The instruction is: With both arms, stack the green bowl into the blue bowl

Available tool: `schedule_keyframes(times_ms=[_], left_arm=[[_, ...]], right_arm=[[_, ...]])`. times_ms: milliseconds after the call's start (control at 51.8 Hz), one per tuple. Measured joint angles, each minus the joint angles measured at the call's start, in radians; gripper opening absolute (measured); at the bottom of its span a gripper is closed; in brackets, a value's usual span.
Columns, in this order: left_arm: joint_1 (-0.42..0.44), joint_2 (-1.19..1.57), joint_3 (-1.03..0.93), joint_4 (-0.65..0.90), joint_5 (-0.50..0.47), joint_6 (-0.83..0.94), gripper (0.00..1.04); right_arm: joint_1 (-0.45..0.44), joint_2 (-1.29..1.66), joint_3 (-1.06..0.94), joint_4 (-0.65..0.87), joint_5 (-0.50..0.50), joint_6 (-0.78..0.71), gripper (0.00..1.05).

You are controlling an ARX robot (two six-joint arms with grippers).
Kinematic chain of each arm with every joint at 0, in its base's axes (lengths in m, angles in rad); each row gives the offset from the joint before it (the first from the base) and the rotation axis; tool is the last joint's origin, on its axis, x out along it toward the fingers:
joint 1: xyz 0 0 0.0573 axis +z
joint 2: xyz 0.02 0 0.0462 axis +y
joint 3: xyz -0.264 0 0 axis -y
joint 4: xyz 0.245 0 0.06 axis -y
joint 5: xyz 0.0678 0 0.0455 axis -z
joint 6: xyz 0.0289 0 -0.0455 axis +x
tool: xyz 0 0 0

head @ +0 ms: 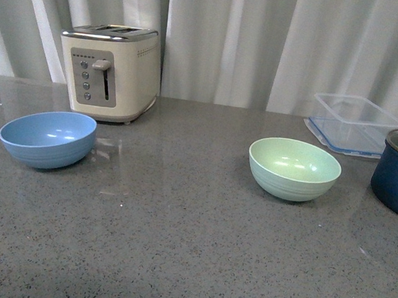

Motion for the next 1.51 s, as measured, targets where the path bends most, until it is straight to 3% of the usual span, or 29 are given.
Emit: schedule_keyframes(times_ms=[77,174,212,676,926,1119,1505], left_arm=[[0.0,0.0,0.0,0.0,0.0,0.0,0.98],[-0.041,0.105,0.035,-0.046,-0.257,0.018,0.98],[-0.029,0.17,0.06,-0.031,-0.277,0.027,0.98],[0.272,0.76,0.507,0.016,0.02,-0.104,0.98],[0.25,1.087,0.769,-0.018,-0.019,-0.187,0.98],[0.195,1.323,0.961,-0.101,0.003,-0.316,0.98],[0.15,1.6,1.154,-0.151,0.022,-0.435,0.98]], right_arm=[[0.0,0.0,0.0,0.0,0.0,0.0,0.95],[0.0,0.0,0.0,0.0,0.001,0.0,0.95],[0.0,-0.001,0.0,0.0,0.0,0.0,0.95],[0.0,-0.001,0.0,0.0,0.0,0.0,0.95],[0.0,-0.001,0.0,0.0,0.0,0.0,0.95],[0.0,-0.001,0.0,0.0,0.0,0.0,0.95],[0.0,-0.001,0.0,0.0,0.0,0.0,0.95]])
